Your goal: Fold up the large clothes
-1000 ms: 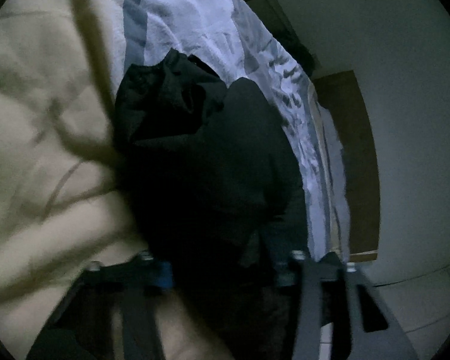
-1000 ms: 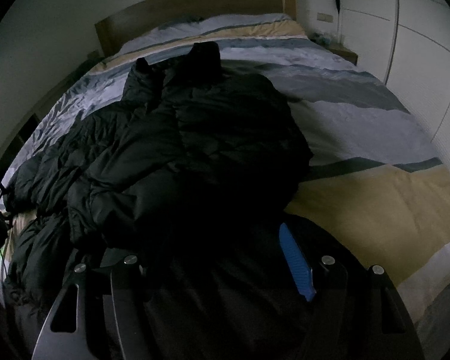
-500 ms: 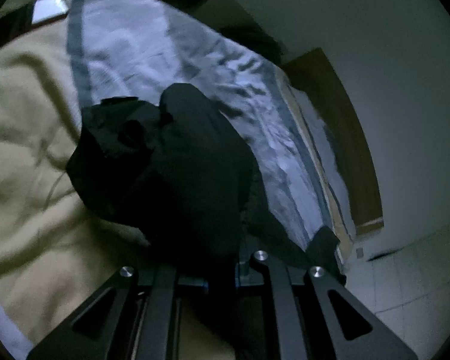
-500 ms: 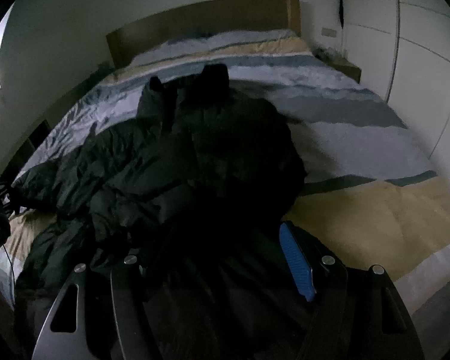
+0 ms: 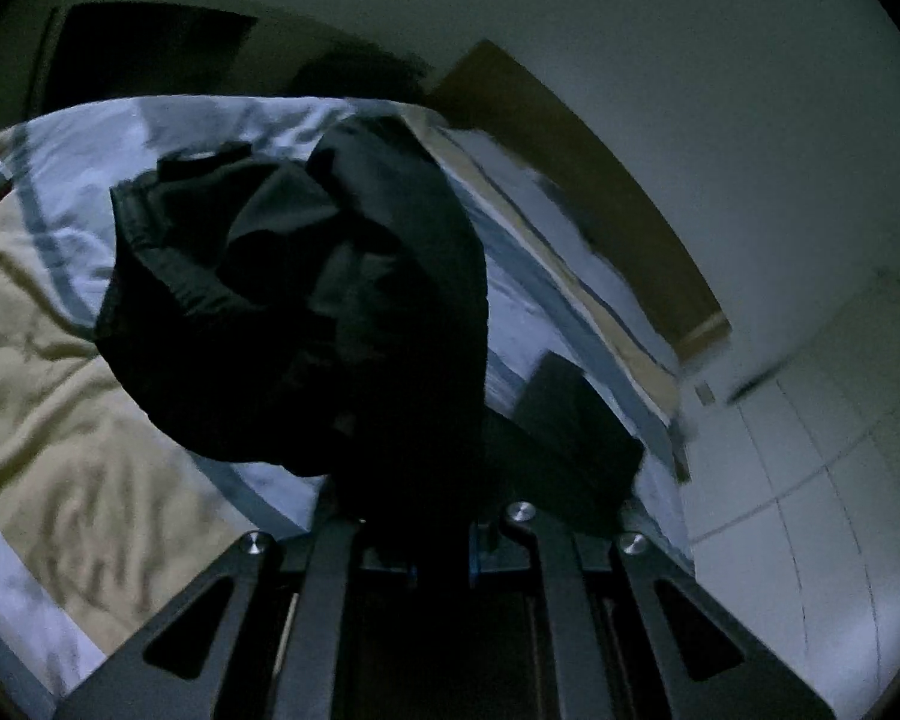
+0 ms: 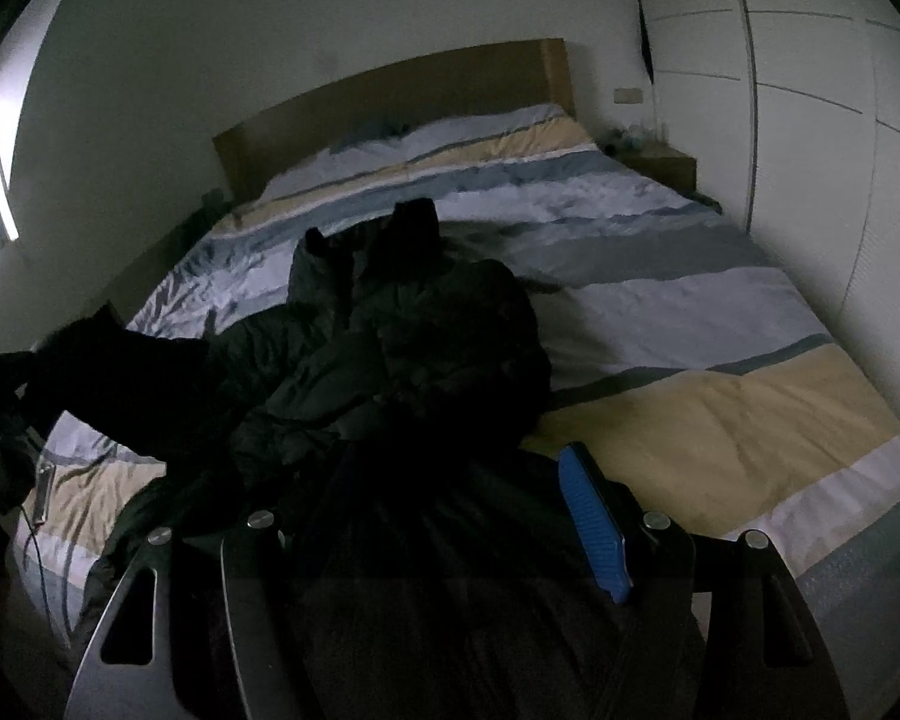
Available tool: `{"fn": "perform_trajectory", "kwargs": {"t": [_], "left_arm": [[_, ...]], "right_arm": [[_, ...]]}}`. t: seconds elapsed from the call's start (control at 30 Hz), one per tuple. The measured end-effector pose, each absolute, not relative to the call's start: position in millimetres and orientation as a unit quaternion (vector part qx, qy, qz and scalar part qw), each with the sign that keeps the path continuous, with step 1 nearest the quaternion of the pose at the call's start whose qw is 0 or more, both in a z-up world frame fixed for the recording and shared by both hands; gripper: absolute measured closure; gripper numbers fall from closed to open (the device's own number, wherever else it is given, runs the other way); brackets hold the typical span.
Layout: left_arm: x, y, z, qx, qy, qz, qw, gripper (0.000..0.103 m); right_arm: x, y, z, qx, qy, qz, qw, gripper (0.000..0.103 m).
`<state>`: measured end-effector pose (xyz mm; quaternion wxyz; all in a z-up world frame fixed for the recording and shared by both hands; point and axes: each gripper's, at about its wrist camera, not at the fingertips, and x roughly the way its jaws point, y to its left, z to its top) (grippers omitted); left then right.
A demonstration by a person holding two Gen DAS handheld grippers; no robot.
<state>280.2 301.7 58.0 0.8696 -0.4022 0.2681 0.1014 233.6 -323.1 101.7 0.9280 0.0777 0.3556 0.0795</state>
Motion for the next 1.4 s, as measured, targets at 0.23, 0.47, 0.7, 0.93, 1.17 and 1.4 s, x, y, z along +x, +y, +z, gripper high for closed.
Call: {"fn": "perform_trajectory", "kwargs": {"t": [0.23, 0.47, 0.7, 0.93, 1.17, 1.4], "left_arm": [[292.5, 209.6, 74.8, -0.351, 0.302, 0.048, 0.885, 0.094], [302.1, 137.0, 47.4, -0.322, 0.347, 0.012, 0.881, 0.094], [308.3, 83.5, 14.3, -0.279, 0.403, 0.015, 0.872, 0.094], [300.2, 59.4, 8.9, -0.261, 0.433, 0.007, 0.863, 0.081], [269.0, 54.9, 27.0, -0.25, 0.434, -0.009, 0.866, 0.076], [248.7, 68.0, 83.6, -0.213, 0.402, -0.003, 0.891, 0.076]], "right_arm": [[213.6, -340.0, 109.0, 0.093, 0.344, 0.077, 0.931, 0.031], [200.8, -361.6, 109.8, 0.1, 0.343, 0.064, 0.932, 0.031], [194.0, -381.0, 106.4, 0.109, 0.347, 0.046, 0.93, 0.03], [185.7, -388.5, 108.0, 0.114, 0.346, 0.046, 0.93, 0.03], [174.5, -389.8, 116.5, 0.122, 0.336, 0.058, 0.932, 0.03], [169.5, -382.8, 127.9, 0.112, 0.328, 0.069, 0.936, 0.026]]}}
